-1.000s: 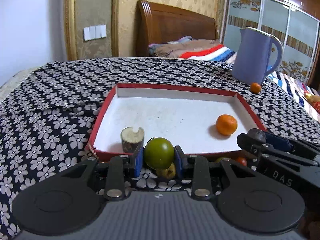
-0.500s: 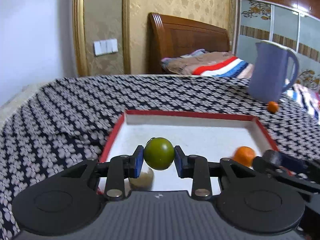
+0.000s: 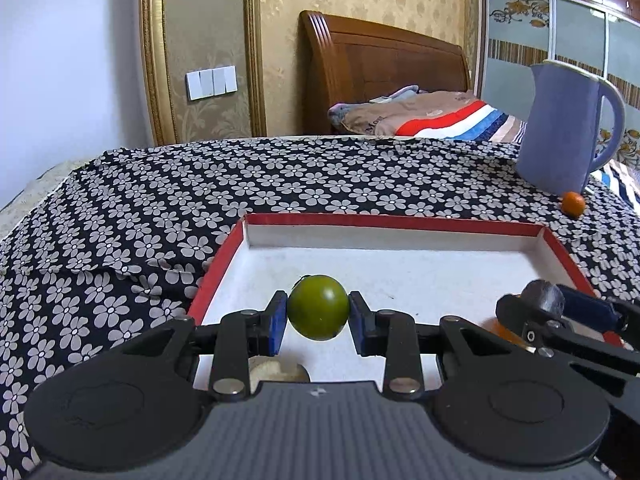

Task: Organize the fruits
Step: 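Carry the log with the right gripper while the left carries the green fruit over the tray, then lower the log into the tray and open the right gripper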

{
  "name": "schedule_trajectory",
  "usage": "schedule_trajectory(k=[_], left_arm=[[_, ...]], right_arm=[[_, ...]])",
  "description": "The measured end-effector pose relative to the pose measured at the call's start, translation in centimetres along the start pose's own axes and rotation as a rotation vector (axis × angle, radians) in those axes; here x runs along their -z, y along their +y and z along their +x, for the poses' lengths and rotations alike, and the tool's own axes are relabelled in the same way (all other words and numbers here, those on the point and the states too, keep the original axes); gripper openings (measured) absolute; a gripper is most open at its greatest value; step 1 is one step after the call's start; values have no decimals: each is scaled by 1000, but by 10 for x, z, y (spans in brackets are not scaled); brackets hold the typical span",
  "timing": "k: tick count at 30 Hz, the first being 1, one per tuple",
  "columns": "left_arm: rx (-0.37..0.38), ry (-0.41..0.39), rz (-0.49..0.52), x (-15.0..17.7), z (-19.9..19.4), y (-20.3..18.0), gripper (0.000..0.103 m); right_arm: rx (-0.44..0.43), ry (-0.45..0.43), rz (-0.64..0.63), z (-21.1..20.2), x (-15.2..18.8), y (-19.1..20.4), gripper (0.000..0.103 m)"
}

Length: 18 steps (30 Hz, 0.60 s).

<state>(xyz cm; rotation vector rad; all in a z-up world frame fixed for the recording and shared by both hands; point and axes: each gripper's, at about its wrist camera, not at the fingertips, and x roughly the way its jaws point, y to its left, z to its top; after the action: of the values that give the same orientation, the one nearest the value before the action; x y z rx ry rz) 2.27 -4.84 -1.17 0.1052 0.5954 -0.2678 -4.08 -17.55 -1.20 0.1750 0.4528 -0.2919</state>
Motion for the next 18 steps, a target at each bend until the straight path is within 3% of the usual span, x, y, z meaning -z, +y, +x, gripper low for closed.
schedule_trajectory(k=[18], left_arm=[[-52,75,-26,-3,37,12,32]], right_arm=[[21,-3,-115,36,-10,29,42]])
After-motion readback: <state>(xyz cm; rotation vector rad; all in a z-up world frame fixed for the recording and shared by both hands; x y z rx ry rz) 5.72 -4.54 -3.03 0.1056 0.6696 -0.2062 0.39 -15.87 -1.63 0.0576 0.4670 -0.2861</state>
